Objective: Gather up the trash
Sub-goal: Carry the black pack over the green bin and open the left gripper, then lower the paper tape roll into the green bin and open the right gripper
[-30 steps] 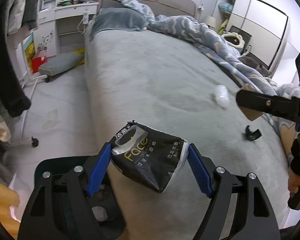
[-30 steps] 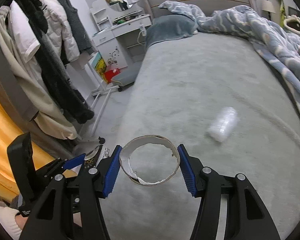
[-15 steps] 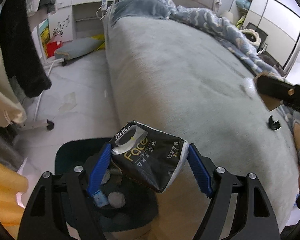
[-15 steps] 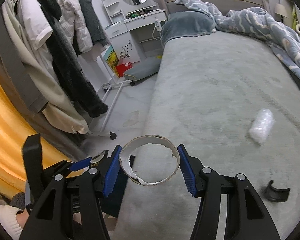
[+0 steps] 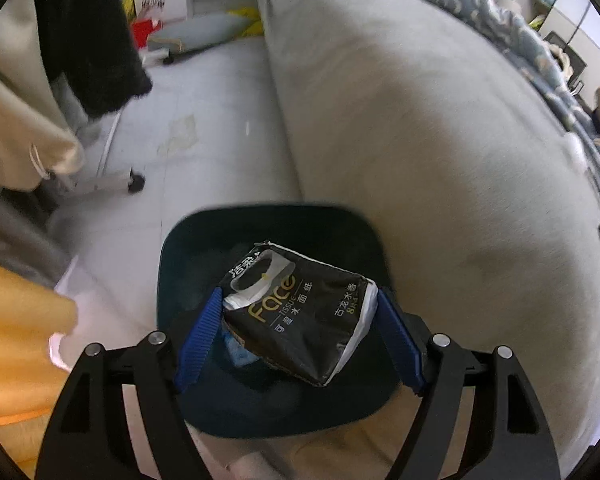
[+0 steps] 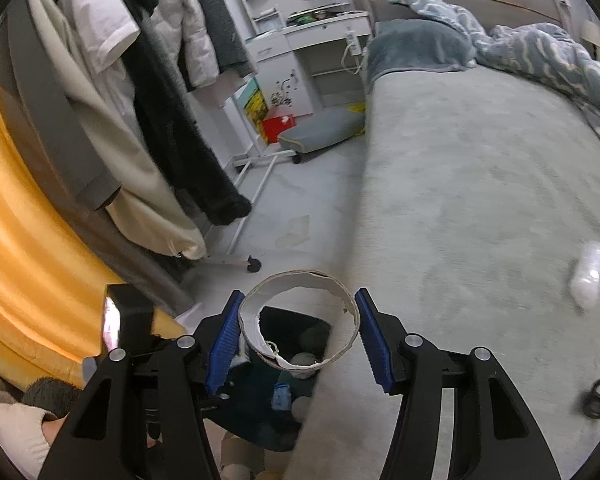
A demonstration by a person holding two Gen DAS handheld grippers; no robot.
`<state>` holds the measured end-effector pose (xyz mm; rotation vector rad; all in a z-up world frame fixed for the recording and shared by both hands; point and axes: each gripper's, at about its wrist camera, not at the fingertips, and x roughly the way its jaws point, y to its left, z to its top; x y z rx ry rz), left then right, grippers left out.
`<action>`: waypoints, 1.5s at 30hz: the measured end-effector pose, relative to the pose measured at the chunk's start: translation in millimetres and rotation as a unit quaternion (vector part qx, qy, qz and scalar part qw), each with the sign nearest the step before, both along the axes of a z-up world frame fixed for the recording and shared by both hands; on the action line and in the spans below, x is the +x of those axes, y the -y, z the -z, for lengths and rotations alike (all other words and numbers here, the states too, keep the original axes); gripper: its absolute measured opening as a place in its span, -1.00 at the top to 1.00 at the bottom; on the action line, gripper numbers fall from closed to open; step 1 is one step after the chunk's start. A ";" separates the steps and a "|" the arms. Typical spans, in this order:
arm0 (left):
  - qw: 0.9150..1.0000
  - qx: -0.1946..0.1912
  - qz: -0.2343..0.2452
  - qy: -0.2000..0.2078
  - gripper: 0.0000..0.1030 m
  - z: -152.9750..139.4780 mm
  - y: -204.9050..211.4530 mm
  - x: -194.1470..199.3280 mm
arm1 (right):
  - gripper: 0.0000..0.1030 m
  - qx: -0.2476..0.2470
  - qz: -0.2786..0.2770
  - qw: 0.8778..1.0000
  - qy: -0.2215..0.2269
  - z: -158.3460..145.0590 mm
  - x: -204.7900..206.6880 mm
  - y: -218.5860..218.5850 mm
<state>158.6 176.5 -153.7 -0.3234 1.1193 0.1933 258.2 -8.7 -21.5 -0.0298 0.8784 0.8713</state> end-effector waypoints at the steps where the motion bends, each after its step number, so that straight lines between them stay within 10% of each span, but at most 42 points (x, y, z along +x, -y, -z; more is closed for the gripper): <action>1: 1.000 -0.005 0.000 -0.010 -0.52 5.1 -3.4 -1.6 | -0.11 0.000 -0.004 1.000 -0.001 0.4 -1.2 -5.0; 17: 0.993 -0.070 -0.006 -0.091 -0.60 33.4 -37.9 -22.6 | -0.11 -0.028 -0.048 0.998 -0.015 22.3 -13.0 -66.5; 45: 0.994 -0.061 -0.013 0.088 -0.41 -50.1 -86.4 -46.4 | -0.11 -0.158 -0.105 0.980 -0.062 121.8 -36.5 -130.4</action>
